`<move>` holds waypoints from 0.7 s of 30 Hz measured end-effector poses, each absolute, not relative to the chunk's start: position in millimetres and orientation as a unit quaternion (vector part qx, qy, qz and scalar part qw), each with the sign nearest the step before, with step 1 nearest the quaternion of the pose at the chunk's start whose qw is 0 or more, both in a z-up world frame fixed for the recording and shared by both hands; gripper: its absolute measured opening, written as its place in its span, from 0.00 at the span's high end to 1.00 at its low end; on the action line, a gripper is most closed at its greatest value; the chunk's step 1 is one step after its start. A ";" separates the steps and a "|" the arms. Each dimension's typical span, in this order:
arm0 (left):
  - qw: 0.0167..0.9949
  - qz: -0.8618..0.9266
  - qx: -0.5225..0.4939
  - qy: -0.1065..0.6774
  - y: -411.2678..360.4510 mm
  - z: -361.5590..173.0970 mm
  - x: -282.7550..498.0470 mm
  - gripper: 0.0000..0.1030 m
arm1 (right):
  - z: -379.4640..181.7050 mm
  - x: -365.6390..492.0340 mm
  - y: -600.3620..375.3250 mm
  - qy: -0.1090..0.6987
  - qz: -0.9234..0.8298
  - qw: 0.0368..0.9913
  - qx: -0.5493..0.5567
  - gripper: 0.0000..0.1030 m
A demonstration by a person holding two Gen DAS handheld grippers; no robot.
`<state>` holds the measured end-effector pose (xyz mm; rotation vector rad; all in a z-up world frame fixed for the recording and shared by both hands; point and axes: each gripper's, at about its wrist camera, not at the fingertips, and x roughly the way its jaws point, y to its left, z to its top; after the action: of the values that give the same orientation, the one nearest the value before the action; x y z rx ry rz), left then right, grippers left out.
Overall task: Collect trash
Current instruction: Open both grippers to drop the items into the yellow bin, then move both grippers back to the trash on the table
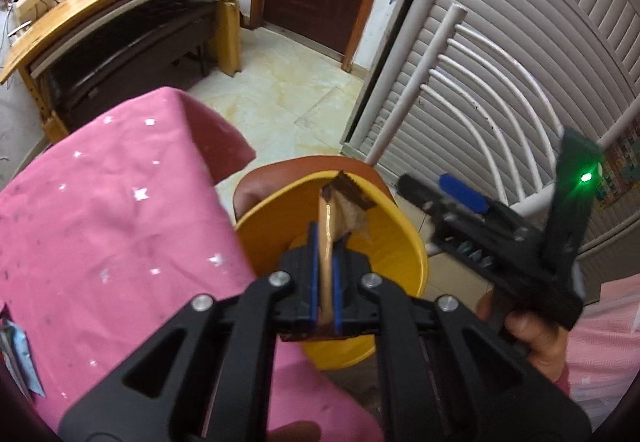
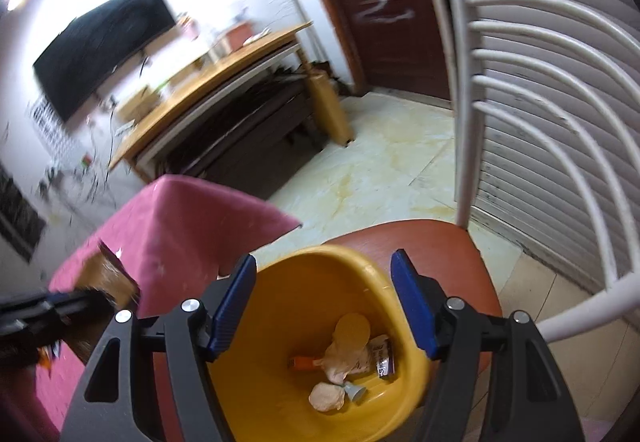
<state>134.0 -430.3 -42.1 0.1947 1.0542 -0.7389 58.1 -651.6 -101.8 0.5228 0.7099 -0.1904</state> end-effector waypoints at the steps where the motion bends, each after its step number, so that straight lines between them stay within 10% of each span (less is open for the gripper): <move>1: 0.794 -0.343 0.091 0.493 -433.3 -44.3 134.4 0.65 | -101.5 55.7 -655.5 0.339 -0.096 0.900 0.257 0.38; 3: 0.794 -0.337 0.091 0.497 -434.3 -48.1 134.9 0.46 | -100.4 49.7 -663.2 0.329 -0.100 0.899 0.270 0.38; 21: 0.814 -0.319 0.024 0.484 -370.6 -28.8 132.5 0.38 | -80.3 62.2 -627.8 0.321 -0.061 0.915 0.238 0.37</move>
<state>132.5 -370.6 -28.8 0.0515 1.0324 -0.6816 62.2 -627.8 -80.3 0.4890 0.6617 -0.1253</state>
